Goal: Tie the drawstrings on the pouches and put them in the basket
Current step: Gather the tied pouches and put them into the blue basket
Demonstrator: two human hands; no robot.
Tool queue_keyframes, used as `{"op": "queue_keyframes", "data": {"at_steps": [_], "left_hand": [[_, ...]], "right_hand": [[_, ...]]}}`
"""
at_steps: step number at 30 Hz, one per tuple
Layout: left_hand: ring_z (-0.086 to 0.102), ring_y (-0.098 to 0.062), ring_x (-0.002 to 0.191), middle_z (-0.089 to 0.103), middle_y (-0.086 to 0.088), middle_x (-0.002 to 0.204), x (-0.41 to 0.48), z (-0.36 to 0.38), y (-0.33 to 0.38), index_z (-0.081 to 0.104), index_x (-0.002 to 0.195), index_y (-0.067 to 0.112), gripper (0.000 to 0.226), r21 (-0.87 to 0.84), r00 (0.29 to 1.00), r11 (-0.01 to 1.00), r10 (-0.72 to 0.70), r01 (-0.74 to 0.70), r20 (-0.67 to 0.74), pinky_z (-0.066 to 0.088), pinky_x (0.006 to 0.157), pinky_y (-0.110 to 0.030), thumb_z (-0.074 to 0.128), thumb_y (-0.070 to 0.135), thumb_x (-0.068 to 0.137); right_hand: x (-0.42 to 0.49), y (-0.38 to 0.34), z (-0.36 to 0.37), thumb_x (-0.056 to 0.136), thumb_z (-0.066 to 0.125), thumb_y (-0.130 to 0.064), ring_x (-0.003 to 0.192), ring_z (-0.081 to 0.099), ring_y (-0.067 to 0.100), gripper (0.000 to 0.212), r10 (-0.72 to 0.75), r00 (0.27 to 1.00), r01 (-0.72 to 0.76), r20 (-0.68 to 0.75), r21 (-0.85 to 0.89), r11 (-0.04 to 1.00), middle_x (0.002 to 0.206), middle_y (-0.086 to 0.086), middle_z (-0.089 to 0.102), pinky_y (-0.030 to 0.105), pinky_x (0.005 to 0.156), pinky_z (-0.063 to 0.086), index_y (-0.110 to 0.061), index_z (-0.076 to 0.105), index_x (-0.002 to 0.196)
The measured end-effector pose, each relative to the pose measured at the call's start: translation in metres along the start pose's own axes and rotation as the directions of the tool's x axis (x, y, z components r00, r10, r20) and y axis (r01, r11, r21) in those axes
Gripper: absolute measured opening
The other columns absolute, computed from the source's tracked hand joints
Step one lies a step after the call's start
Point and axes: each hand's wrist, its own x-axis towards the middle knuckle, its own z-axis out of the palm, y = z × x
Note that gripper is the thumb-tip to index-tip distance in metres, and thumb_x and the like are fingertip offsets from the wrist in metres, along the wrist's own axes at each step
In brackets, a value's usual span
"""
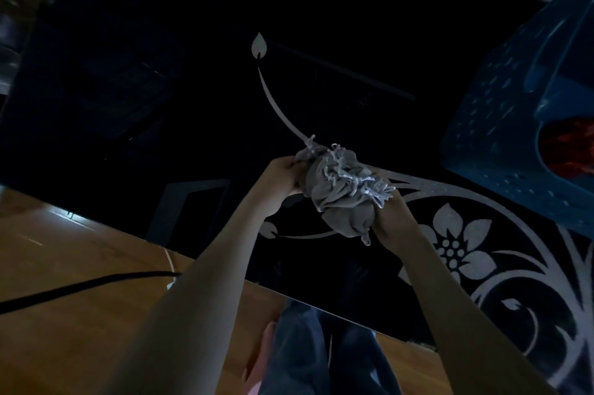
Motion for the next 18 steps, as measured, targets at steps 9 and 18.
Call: {"op": "queue_keyframes", "data": {"at_steps": [9,18], "left_hand": [[0.063,-0.012,0.067,0.065,-0.008,0.082,-0.009,-0.002,0.002,0.063,0.093,0.007,0.011,0.137,0.986,0.987,-0.105,0.088,0.127,0.049,0.056,-0.016,0.053,0.004,0.095],[0.068,-0.019,0.100,0.070,-0.008,0.108,-0.017,0.004,0.007,0.063,0.111,0.009,0.033,-0.223,0.922,0.947,-0.140,0.231,0.361,0.055,0.080,-0.032,0.039,0.029,0.102]], "right_hand": [[-0.009,-0.007,0.002,0.054,0.078,-0.045,0.065,0.068,-0.001,0.032,0.062,0.992,-0.075,0.112,0.110,0.991,0.074,-0.005,0.073,0.013,0.058,0.052,-0.027,0.079,0.081],[-0.006,0.013,-0.006,0.087,0.042,-0.028,0.078,0.069,0.012,0.028,0.164,0.985,-0.167,0.043,0.076,0.983,0.083,-0.003,0.074,0.023,0.064,0.055,-0.009,0.059,0.098]]}}
